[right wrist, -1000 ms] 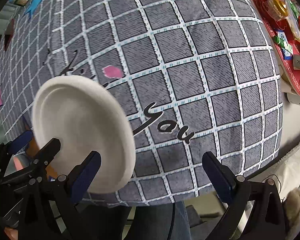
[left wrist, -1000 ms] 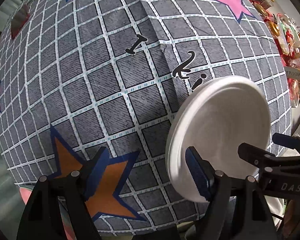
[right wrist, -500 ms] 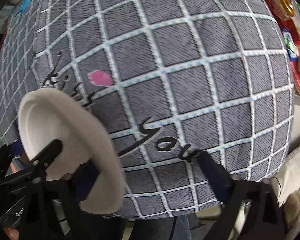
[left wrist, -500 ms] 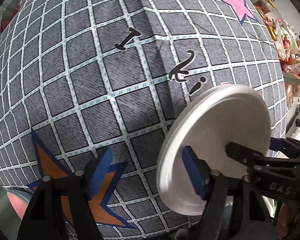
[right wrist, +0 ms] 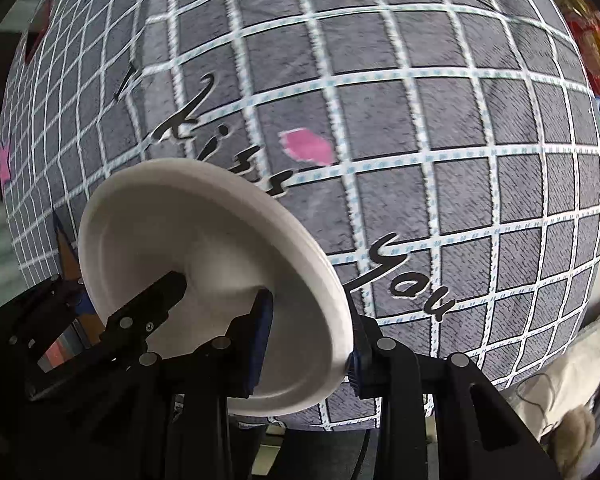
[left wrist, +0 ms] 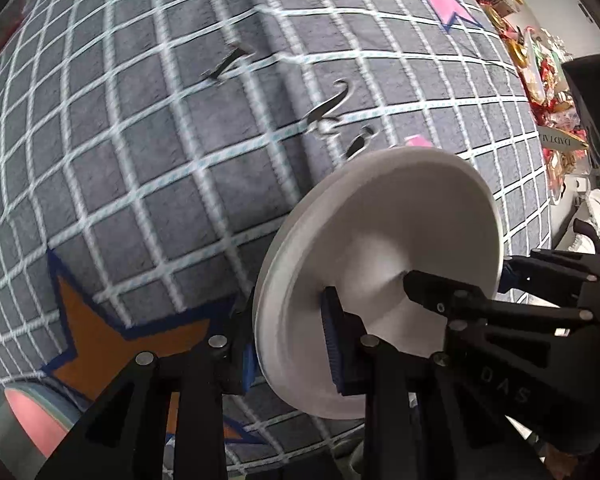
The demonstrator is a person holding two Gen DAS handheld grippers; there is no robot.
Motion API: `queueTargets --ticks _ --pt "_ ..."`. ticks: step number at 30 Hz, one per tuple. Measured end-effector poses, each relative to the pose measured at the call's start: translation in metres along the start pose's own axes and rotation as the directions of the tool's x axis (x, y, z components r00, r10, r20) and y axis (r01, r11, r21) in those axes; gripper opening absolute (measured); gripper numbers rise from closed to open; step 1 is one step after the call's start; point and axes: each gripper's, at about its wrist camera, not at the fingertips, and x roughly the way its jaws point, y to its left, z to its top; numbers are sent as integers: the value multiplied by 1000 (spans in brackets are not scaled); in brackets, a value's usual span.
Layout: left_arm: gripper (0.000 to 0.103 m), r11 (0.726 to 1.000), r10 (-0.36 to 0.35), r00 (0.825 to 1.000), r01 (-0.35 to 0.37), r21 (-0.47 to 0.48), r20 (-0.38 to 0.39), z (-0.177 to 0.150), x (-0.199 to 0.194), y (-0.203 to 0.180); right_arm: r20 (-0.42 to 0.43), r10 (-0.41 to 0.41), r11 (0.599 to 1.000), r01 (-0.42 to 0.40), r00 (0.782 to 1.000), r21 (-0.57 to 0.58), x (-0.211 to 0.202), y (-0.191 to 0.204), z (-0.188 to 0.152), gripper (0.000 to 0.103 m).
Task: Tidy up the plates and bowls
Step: 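Lift the bowl stack with both grippers and carry it toward the pink plate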
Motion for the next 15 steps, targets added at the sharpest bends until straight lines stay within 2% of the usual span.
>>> queueTargets --ticks 7,11,12,15 --pt "30 994 6 1000 -5 -108 7 -34 5 52 -34 -15 995 11 999 -98 15 49 9 35" --pt "30 981 5 1000 -2 -195 12 -54 9 89 -53 -28 984 18 998 -179 24 83 12 35" --pt "30 977 4 1000 -1 -214 13 -59 9 97 -58 -34 978 21 998 -207 30 95 24 35" --pt "30 967 8 1000 -2 -253 21 -75 11 115 -64 -52 964 34 997 -264 36 120 31 35"
